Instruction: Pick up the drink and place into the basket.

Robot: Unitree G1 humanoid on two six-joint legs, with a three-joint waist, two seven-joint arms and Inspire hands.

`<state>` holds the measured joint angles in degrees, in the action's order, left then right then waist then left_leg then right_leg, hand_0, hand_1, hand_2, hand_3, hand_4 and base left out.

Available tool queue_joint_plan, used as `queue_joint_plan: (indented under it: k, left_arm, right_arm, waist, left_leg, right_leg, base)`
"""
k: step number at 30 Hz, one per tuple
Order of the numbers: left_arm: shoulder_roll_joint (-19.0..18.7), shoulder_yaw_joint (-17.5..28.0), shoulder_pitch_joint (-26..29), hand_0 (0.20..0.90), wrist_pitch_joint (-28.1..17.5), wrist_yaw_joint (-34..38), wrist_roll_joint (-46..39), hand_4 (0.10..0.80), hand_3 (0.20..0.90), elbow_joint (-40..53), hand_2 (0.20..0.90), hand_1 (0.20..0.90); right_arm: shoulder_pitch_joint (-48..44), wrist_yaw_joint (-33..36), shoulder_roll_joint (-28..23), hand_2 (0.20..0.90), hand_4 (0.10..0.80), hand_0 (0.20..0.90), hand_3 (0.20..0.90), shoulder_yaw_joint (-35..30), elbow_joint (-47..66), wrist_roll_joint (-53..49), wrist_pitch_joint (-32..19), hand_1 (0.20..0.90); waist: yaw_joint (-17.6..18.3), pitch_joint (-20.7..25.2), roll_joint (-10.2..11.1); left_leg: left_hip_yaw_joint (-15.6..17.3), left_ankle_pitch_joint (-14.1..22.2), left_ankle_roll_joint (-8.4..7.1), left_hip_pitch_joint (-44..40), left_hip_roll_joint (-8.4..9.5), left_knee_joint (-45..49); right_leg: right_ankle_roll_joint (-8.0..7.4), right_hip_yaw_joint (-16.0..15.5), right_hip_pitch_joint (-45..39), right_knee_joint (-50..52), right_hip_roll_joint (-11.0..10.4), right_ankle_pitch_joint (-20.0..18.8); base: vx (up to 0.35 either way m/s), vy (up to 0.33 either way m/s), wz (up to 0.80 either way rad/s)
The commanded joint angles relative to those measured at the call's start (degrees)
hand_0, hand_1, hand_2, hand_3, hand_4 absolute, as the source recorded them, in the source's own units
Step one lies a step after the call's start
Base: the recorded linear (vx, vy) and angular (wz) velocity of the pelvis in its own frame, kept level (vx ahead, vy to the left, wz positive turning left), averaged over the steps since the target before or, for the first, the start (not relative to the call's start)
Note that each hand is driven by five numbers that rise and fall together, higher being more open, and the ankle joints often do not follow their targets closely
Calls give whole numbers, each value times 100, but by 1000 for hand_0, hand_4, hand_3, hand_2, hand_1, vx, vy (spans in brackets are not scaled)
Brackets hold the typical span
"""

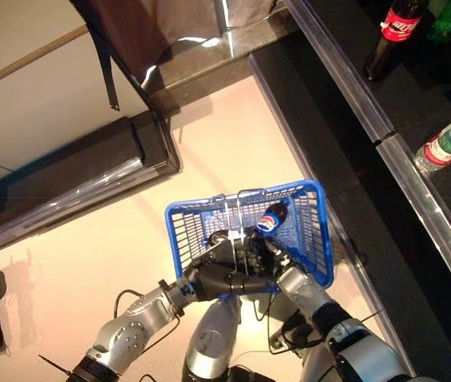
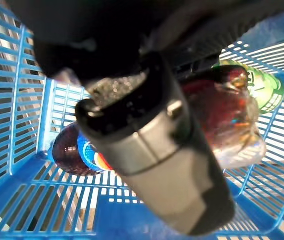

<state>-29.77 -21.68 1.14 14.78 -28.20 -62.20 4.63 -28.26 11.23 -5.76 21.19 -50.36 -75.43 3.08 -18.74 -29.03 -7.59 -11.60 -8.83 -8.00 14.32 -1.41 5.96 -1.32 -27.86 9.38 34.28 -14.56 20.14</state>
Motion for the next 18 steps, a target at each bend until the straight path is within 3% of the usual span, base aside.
queue_joint_plan:
  k: [1,9,18]
  left_arm:
    - [745,101,733,300,-755,-1226,-796,100,200,2335,300,300]
    - [830,217,462,300,-776,-1115,-685,100,200,2194,300,300]
    - [884,439,-222,300,-1465,-893,-216,100,200,1679,300,300]
  right_arm:
    - [-467,-234,214,900,800,900,900,-183,253,-104,-448,900]
    - [31,-281,-8,900,800,900,900,-48,1403,-5,-842,900]
    - [1802,-786,-367,900,800,900,900,-18,3821,1126,-982,900]
  waist:
    - [-6,253,25]
    - [124,217,94]
    - [561,232,319]
  left_leg:
    - [278,379,712,-134,387,360]
    - [376,382,722,-97,336,368]
    - [677,357,762,-102,170,283]
  right_leg:
    - [59,255,-486,-1577,225,-1624]
    - [40,299,-396,-1532,227,-1631]
    - [-10,572,-234,-1563,345,-1667]
  base:
    - [0,0,0]
    - [0,0,0]
    - [-4,5,-8]
